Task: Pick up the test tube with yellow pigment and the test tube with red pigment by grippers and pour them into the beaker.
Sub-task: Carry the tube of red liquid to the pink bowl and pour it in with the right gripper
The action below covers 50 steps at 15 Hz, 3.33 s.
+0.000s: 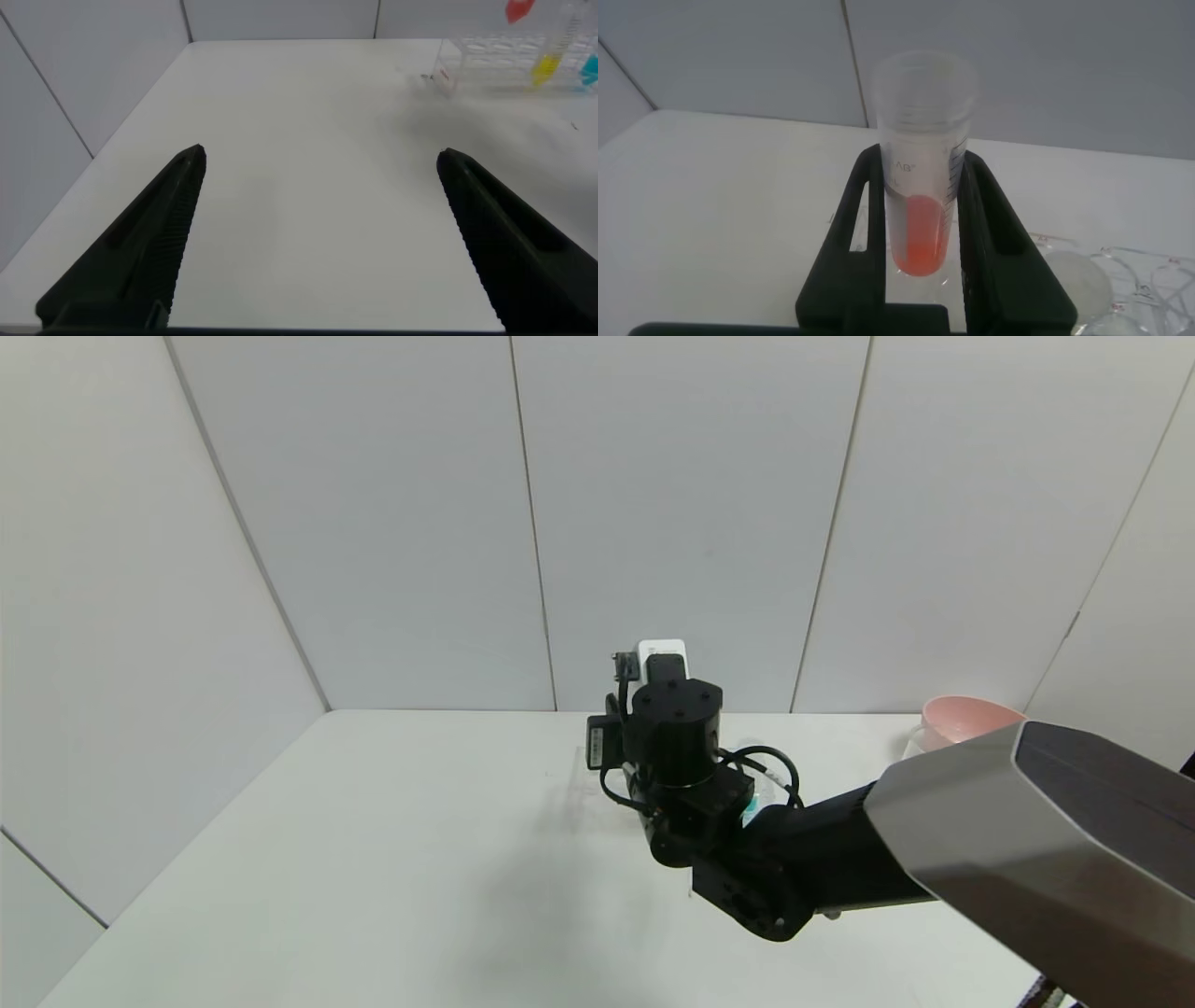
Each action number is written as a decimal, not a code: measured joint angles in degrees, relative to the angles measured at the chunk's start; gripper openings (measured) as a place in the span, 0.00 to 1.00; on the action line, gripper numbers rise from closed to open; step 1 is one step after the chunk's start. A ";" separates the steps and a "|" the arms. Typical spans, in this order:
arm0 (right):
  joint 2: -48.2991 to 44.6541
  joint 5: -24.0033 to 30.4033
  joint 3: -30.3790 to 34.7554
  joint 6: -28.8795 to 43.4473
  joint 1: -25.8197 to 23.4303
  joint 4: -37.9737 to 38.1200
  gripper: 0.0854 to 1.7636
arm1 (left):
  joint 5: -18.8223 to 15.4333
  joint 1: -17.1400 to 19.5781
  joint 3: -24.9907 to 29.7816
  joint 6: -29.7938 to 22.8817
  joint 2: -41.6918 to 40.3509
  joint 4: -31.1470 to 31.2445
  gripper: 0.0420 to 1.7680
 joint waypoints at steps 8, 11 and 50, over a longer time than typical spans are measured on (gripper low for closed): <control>-14.77 6.80 8.78 -2.50 -10.08 -0.20 0.25 | 0.00 0.00 0.00 -0.02 0.00 0.00 1.00; -22.16 19.16 16.41 -2.72 -21.47 -0.24 0.25 | 0.00 0.00 0.00 0.00 0.00 0.00 1.00; -11.42 81.68 22.48 -78.82 -67.33 -8.68 0.25 | 0.00 0.00 0.00 -0.02 0.00 0.00 1.00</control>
